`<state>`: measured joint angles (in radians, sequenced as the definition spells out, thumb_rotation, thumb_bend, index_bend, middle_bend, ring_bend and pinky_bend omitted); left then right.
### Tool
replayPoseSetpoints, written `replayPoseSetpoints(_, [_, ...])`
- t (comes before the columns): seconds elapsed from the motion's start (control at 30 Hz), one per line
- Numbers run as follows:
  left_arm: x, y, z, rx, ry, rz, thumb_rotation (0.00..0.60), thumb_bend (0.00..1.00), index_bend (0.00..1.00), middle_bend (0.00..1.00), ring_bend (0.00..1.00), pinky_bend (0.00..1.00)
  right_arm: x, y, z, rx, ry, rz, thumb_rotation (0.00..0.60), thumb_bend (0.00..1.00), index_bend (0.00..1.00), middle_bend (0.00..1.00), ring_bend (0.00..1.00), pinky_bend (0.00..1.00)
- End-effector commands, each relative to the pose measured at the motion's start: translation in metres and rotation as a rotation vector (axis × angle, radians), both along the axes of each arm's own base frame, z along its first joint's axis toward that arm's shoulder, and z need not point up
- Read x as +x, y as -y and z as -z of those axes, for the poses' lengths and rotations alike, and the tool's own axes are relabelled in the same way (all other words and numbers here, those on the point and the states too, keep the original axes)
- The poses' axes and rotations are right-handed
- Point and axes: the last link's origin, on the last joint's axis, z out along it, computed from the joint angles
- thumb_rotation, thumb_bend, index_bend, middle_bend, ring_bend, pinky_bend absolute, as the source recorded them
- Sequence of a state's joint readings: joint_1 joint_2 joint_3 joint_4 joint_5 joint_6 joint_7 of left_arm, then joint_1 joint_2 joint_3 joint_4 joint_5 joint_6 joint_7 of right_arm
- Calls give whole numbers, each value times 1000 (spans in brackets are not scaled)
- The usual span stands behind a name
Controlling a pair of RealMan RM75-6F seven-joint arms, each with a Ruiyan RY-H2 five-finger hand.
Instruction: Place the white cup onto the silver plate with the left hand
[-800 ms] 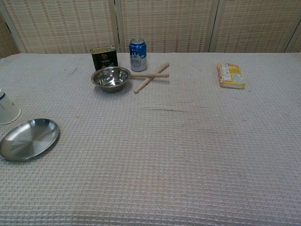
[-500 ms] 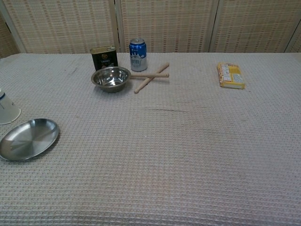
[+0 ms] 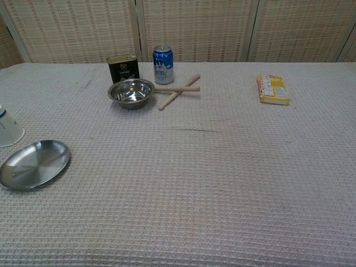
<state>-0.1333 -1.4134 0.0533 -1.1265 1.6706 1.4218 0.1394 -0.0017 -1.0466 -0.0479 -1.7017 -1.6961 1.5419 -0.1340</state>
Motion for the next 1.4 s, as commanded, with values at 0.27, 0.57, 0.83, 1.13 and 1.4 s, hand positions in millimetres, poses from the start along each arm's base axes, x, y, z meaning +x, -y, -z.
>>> replayPoseSetpoints(0.27, [-28, -29, 9, 1, -74, -82, 600, 376, 327, 1000, 912, 963, -2, 4, 5, 6, -14, 25, 600, 153, 0, 0, 0, 0])
replayPoseSetpoints(0.57, [-39, -39, 11, 15, -72, -112, 600, 376, 357, 1000, 911, 964, -3, 6, 6, 8, -21, 37, 600, 153, 0, 0, 0, 0])
replayPoseSetpoints(0.83, [-42, -45, 16, 8, -75, -124, 600, 378, 414, 1000, 911, 964, -4, 7, 6, 6, -23, 42, 600, 153, 0, 0, 0, 0])
replayPoseSetpoints(1.13, [-45, -49, 16, 10, -79, -138, 600, 376, 437, 1000, 912, 964, -5, 9, 8, 9, -28, 50, 600, 153, 0, 0, 0, 0])
replayPoseSetpoints(1.4, [-44, -49, 17, 8, -68, -136, 600, 380, 477, 1000, 911, 964, -5, 9, 8, 9, -29, 52, 600, 153, 0, 0, 0, 0])
